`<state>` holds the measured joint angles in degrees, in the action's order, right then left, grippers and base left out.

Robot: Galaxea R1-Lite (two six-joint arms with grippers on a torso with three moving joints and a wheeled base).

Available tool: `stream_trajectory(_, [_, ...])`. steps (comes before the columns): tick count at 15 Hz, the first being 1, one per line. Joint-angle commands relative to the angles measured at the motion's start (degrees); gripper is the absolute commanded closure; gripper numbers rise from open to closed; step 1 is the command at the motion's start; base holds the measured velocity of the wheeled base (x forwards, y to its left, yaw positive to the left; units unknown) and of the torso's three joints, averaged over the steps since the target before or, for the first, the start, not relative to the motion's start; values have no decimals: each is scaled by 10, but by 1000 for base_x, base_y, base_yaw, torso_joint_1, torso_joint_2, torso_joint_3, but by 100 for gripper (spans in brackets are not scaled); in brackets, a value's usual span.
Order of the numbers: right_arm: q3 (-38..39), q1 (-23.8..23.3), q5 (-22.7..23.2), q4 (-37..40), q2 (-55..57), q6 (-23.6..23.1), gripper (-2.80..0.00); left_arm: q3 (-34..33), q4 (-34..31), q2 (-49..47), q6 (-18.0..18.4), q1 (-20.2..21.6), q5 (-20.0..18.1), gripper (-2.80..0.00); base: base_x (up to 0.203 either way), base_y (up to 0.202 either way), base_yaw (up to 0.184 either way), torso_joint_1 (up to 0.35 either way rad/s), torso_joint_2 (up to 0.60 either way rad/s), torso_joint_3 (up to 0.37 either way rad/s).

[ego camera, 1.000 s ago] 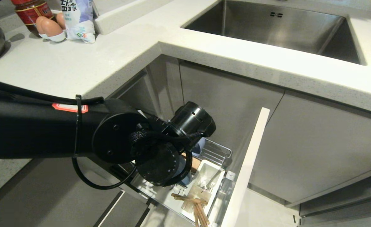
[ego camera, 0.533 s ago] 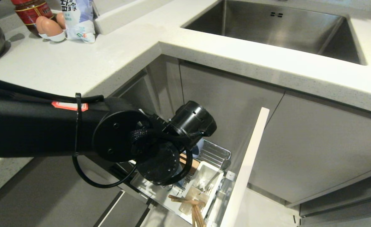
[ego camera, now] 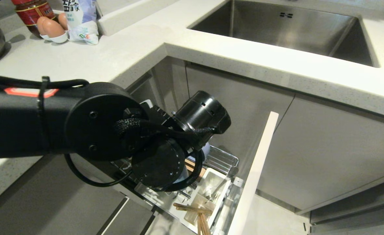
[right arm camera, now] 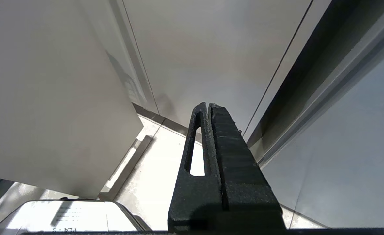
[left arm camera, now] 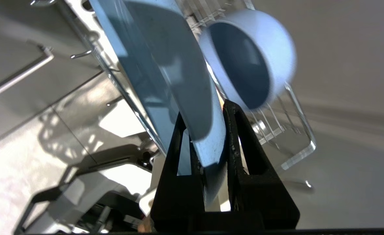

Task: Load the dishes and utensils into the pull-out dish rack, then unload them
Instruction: Take the plate out of the cupboard

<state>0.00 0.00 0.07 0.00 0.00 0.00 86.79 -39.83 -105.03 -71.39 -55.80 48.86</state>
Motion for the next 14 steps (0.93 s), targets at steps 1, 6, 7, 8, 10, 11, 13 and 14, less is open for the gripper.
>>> stream_trajectory(1, [0, 0, 0, 0, 0, 0, 0, 4, 0, 27, 24, -14, 3, 0, 0, 0, 0, 0, 0, 0])
stream_trajectory(6, [0, 0, 0, 0, 0, 0, 0, 60, -1, 90, 94, -86, 2, 0, 0, 0, 0, 0, 0, 0])
stream_trajectory(7, [0, 0, 0, 0, 0, 0, 0, 72, -1, 100, 124, -102, 3, 0, 0, 0, 0, 0, 0, 0])
stream_trajectory(8, [0, 0, 0, 0, 0, 0, 0, 88, 0, 109, 142, -119, 3, 0, 0, 0, 0, 0, 0, 0])
stream_trajectory(10, [0, 0, 0, 0, 0, 0, 0, 114, 0, 121, 180, -144, 3, 0, 0, 0, 0, 0, 0, 0])
stream_trajectory(11, [0, 0, 0, 0, 0, 0, 0, 129, 1, 127, 198, -155, 3, 0, 0, 0, 0, 0, 0, 0])
stream_trajectory(13, [0, 0, 0, 0, 0, 0, 0, 166, 2, 134, 236, -165, 3, 0, 0, 0, 0, 0, 0, 0])
stream_trajectory(14, [0, 0, 0, 0, 0, 0, 0, 189, 2, 136, 258, -166, 3, 0, 0, 0, 0, 0, 0, 0])
